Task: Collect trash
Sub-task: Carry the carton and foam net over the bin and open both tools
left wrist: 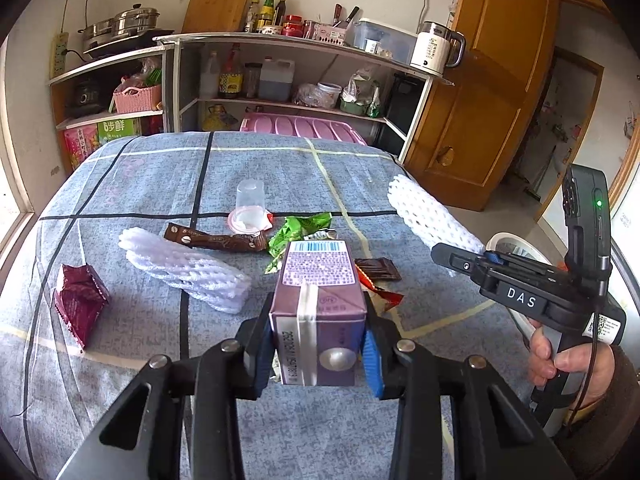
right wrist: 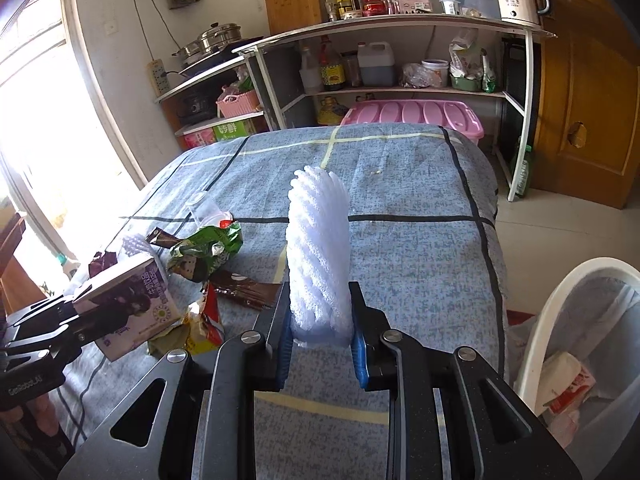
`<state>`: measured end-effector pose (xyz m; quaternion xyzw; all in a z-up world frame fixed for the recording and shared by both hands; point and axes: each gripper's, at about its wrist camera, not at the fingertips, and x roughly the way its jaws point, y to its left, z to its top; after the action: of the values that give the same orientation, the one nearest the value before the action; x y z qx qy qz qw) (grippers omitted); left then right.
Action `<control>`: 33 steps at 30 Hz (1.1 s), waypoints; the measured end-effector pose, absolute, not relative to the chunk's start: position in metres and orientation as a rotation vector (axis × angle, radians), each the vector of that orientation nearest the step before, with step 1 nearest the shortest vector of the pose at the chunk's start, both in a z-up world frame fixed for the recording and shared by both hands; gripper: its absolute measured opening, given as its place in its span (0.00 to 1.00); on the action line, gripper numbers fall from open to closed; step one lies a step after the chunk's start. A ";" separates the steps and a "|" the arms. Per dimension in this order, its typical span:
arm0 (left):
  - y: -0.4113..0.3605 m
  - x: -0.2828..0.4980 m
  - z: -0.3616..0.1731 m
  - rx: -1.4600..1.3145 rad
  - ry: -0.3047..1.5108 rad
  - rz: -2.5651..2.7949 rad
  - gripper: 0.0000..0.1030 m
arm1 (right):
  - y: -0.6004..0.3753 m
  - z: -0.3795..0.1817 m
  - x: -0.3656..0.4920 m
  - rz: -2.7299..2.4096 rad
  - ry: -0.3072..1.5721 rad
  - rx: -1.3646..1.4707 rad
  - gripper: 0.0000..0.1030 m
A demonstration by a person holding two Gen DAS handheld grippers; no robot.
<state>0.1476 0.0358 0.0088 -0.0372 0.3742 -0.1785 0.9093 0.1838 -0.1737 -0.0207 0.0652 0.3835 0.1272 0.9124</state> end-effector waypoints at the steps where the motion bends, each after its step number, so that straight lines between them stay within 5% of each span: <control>1: 0.034 0.146 0.010 -0.077 0.767 -0.370 0.37 | -0.174 -0.019 0.181 0.265 0.784 0.137 0.25; 33: -0.101 0.110 0.052 0.013 0.673 -0.572 0.37 | -0.287 0.014 0.084 0.088 0.654 0.260 0.25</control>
<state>0.1100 -0.1012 0.0516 0.0063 0.3256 -0.2767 0.9041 0.0843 -0.2870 0.0143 0.1274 0.3203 0.0429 0.9377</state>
